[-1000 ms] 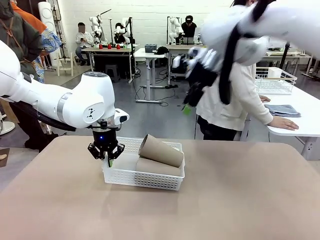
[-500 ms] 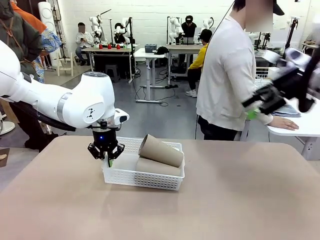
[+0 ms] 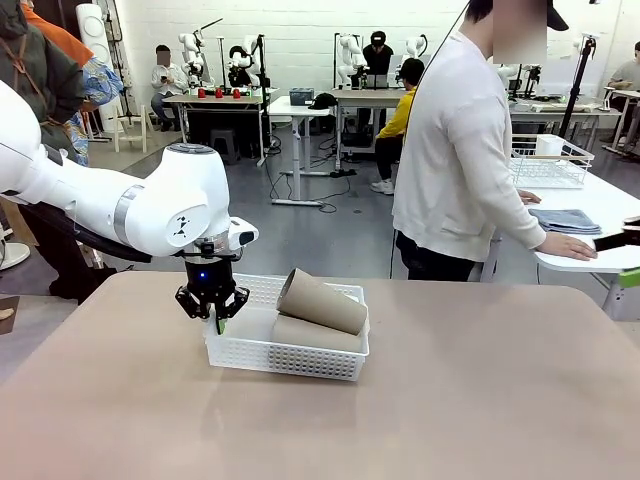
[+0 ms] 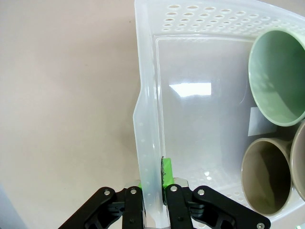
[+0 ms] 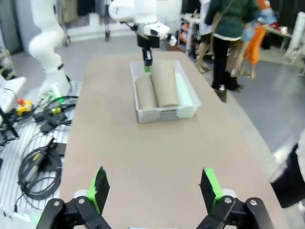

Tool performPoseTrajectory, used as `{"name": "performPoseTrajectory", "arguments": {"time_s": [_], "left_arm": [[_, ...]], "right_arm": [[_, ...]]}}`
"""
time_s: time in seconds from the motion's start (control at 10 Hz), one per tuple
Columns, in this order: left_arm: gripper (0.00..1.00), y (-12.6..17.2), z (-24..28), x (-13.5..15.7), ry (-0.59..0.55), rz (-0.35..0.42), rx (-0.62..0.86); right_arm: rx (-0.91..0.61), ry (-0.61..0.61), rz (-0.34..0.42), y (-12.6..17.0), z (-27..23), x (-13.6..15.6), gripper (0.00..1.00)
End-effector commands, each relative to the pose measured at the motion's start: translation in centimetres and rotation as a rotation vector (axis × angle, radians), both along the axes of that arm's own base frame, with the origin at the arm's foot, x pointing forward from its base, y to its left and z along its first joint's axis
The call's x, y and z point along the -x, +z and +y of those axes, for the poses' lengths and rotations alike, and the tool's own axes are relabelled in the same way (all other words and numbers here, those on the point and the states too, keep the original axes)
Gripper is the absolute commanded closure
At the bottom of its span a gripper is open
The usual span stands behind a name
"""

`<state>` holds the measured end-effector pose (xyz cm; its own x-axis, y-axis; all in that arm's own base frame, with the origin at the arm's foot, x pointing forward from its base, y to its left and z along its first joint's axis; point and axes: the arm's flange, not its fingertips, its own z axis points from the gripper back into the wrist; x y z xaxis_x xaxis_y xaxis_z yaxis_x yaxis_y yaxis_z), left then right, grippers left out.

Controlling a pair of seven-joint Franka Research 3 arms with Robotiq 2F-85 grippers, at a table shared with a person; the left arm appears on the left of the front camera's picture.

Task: Clean and organize the cups into the basket.
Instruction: Pick up the Reusable plastic cup from the right side of the table and stack it inside the Organizing basket in the center of the table.

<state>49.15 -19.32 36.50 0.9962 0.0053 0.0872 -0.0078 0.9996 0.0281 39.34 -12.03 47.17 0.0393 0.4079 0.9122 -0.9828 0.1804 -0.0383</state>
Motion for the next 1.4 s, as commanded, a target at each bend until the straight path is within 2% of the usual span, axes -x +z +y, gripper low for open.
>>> {"name": "performPoseTrajectory", "arguments": {"time_s": [0.0,0.3,0.4,1.3], "left_arm": [[1.0,0.4,-0.1,-0.1,0.0,-0.008,0.002],[1.0,0.4,-0.1,-0.1,0.0,-0.008,0.002],[1.0,0.4,-0.1,-0.1,0.0,-0.008,0.002],[1.0,0.4,-0.1,-0.1,0.0,-0.008,0.002]], "right_arm": [[-0.016,0.006,-0.044,-2.3,-1.9,-1.4,0.0],[-0.047,0.115,-0.049,-4.7,-4.4,-1.7,0.0],[-0.011,0.018,-0.037,-3.8,-3.1,-0.8,0.0],[-0.011,0.018,-0.037,-3.8,-3.1,-0.8,0.0]]}}
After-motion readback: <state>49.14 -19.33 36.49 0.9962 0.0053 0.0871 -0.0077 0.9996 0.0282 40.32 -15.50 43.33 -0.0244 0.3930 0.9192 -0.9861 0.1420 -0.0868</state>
